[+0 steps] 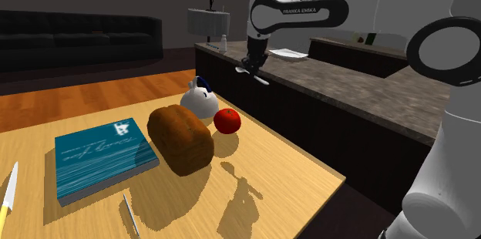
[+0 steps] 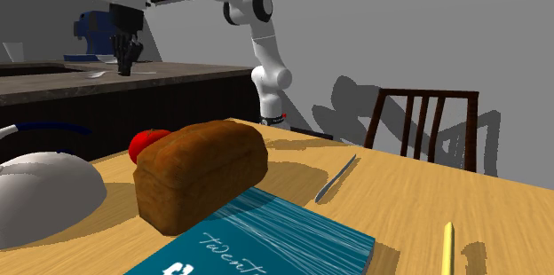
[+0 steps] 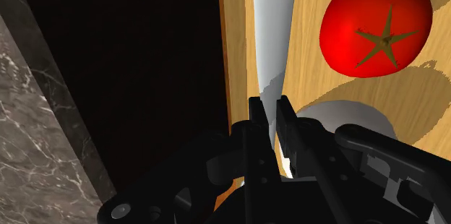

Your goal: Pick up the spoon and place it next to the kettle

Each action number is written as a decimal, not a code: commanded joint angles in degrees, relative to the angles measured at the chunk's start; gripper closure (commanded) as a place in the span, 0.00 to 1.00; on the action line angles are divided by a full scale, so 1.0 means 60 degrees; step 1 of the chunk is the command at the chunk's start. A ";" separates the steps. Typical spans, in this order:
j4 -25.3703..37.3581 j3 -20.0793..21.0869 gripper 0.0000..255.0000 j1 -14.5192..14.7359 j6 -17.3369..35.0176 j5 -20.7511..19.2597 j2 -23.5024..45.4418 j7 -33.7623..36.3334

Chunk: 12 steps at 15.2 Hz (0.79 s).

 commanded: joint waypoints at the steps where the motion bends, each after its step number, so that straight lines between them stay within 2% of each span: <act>1: -0.0304 -0.0006 1.00 -0.0021 0.0273 0.0000 -0.0035 0.0037; 12: -0.1682 -0.0055 1.00 -0.0090 0.1651 -0.0106 -0.0015 0.0282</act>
